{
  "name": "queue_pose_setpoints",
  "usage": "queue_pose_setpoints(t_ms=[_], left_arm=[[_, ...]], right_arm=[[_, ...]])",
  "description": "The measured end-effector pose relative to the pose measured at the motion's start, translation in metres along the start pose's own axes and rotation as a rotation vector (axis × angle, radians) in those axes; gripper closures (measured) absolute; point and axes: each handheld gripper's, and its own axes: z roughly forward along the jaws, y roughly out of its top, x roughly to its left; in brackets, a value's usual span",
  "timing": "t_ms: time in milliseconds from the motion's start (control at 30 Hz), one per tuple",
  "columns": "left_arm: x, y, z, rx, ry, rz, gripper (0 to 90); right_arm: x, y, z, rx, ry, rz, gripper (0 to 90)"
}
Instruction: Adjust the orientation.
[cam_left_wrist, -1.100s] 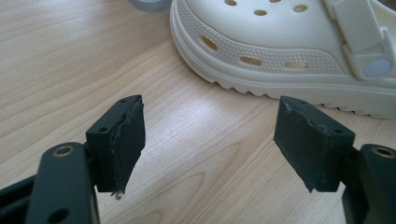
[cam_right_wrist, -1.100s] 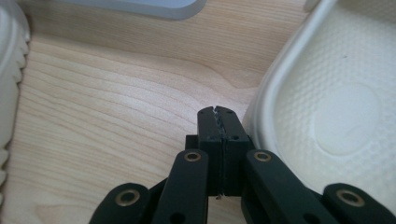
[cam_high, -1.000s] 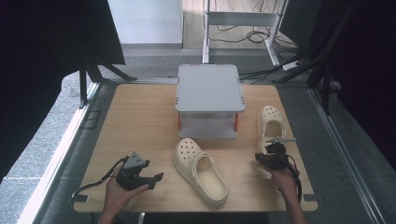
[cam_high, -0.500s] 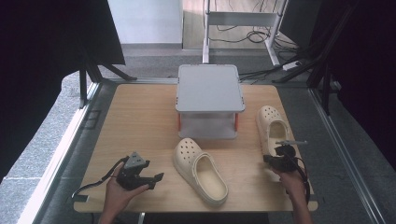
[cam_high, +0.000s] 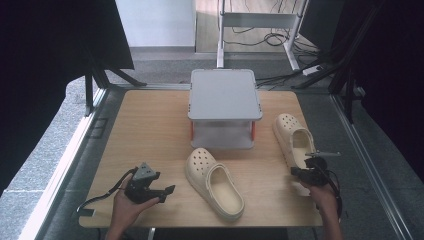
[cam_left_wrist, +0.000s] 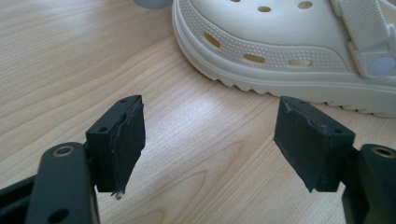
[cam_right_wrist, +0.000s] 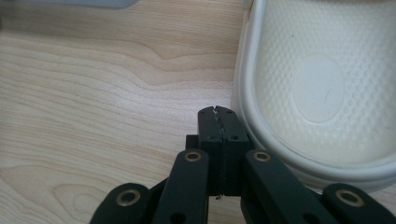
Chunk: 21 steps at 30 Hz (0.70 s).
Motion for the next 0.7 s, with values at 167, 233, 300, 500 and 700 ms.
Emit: queue_pose_setpoints(t_ms=[167, 233, 300, 500, 700], left_arm=[[0.0, 0.0, 0.0, 0.001, 0.001, -0.001, 25.3], [0.0, 0.0, 0.001, 0.004, 0.0, -0.002, 25.3], [-0.001, 0.001, 0.001, 0.006, 0.0, -0.001, 25.3], [-0.001, 0.001, 0.003, 0.015, -0.001, 0.003, 25.3], [-0.002, 0.001, 0.005, 0.021, -0.005, 0.004, 25.4]], right_arm=[[0.003, 0.002, -0.001, -0.004, 0.023, -0.031, 85.4], [0.006, 0.004, -0.005, -0.017, 0.051, -0.047, 84.0], [0.011, 0.009, -0.01, -0.032, 0.082, -0.071, 80.2], [0.015, 0.023, -0.014, -0.049, 0.126, -0.128, 73.7], [0.005, 0.043, -0.009, -0.024, 0.118, -0.131, 71.4]])
